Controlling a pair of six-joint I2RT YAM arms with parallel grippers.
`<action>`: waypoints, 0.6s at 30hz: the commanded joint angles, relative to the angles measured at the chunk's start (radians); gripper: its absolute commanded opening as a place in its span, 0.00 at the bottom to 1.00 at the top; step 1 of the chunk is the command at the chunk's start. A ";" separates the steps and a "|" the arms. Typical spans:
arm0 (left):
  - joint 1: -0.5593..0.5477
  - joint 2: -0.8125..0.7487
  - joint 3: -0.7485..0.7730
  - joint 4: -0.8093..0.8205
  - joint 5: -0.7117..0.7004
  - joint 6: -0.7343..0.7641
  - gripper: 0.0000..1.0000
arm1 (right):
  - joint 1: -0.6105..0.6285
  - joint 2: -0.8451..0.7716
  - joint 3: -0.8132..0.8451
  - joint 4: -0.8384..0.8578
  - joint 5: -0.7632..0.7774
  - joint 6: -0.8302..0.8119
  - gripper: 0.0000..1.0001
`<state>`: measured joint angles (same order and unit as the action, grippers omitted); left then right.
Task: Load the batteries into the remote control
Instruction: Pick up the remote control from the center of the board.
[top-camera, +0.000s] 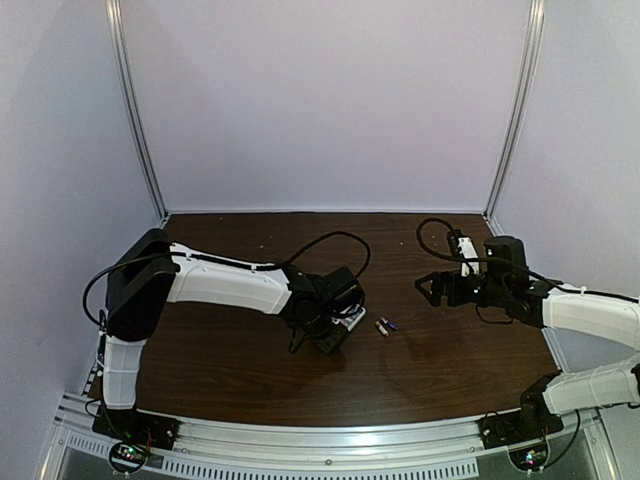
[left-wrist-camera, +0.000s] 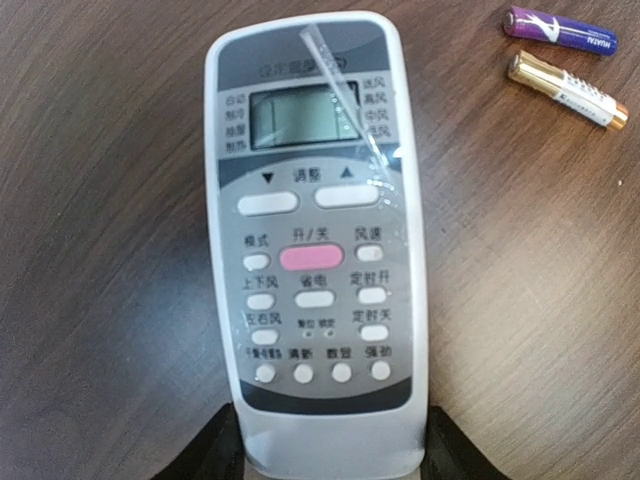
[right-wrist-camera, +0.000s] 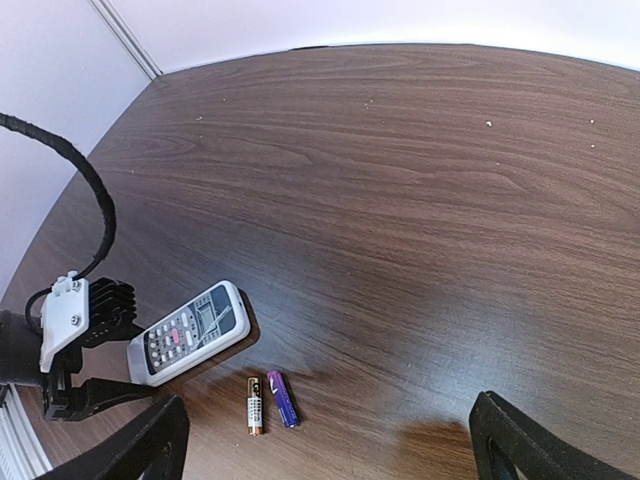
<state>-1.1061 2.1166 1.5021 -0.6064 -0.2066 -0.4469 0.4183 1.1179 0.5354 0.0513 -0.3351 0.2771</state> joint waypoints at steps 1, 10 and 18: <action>-0.001 -0.028 0.029 -0.032 -0.031 -0.013 0.31 | -0.007 -0.009 -0.013 0.015 0.000 0.006 1.00; 0.010 -0.170 -0.024 0.065 -0.001 0.013 0.28 | -0.007 -0.004 0.008 0.015 -0.027 0.013 1.00; 0.057 -0.416 -0.221 0.345 0.266 0.103 0.24 | -0.009 -0.016 0.030 0.077 -0.169 0.025 1.00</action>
<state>-1.0714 1.8126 1.3697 -0.4671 -0.1204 -0.4137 0.4179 1.1179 0.5365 0.0677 -0.3943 0.2886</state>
